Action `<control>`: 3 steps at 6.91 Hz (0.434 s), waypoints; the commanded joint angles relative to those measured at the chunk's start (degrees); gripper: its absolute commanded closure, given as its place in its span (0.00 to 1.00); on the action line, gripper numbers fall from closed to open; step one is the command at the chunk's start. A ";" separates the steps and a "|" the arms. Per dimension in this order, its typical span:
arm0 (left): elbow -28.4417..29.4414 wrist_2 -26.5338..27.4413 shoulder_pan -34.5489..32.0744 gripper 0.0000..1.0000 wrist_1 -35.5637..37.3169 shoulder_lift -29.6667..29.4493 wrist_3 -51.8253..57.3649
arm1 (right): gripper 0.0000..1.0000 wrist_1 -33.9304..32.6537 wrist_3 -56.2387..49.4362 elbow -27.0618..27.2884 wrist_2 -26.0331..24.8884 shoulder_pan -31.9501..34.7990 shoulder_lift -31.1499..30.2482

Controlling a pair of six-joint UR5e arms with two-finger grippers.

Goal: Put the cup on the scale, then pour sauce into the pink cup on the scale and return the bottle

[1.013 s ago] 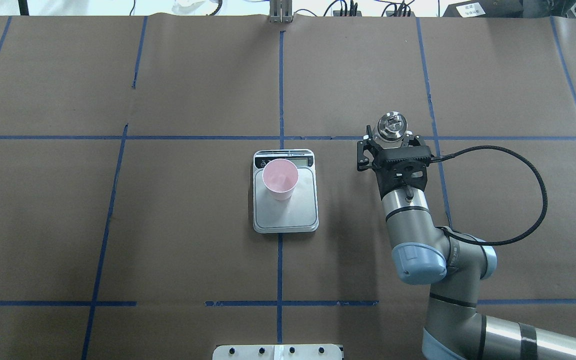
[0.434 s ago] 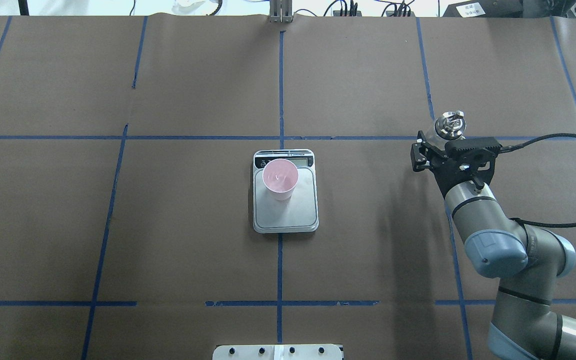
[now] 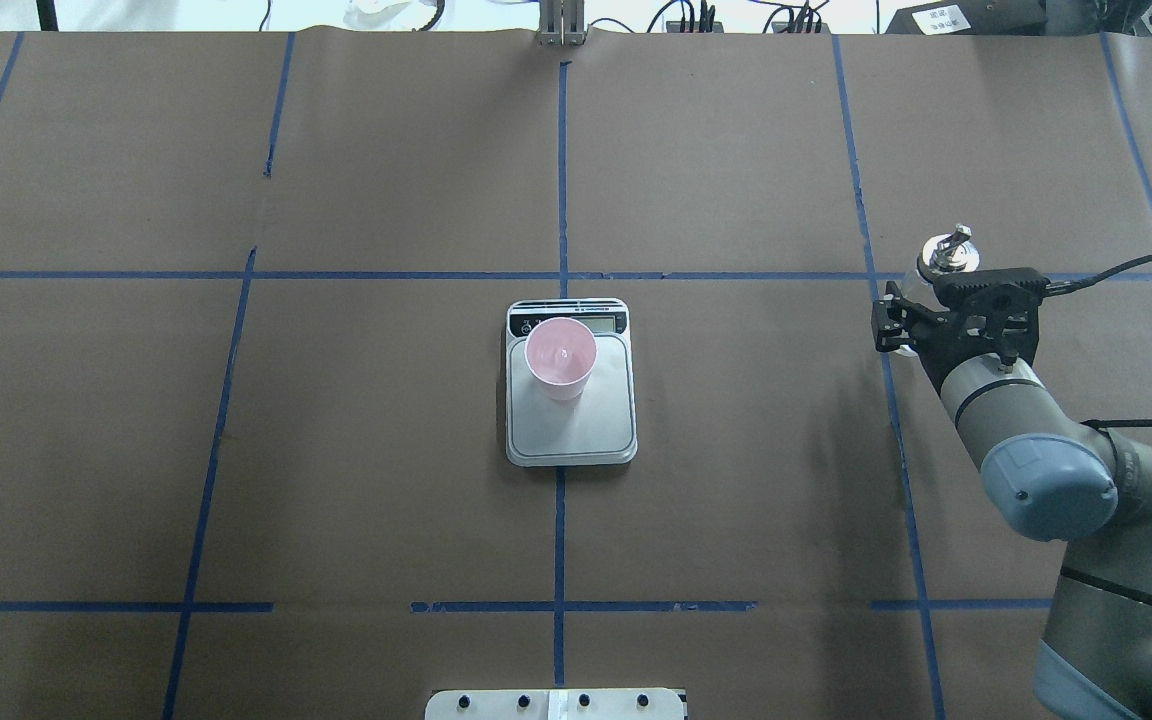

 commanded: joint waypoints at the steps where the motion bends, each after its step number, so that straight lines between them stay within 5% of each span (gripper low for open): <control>1: 0.27 0.06 0.02 0.00 -0.02 -0.23 -0.01 | 1.00 -6.45 5.65 3.96 1.89 0.28 -0.92; 3: 0.01 0.06 0.02 0.00 0.07 -0.14 -0.01 | 1.00 -5.49 11.28 2.91 1.80 0.01 -0.30</control>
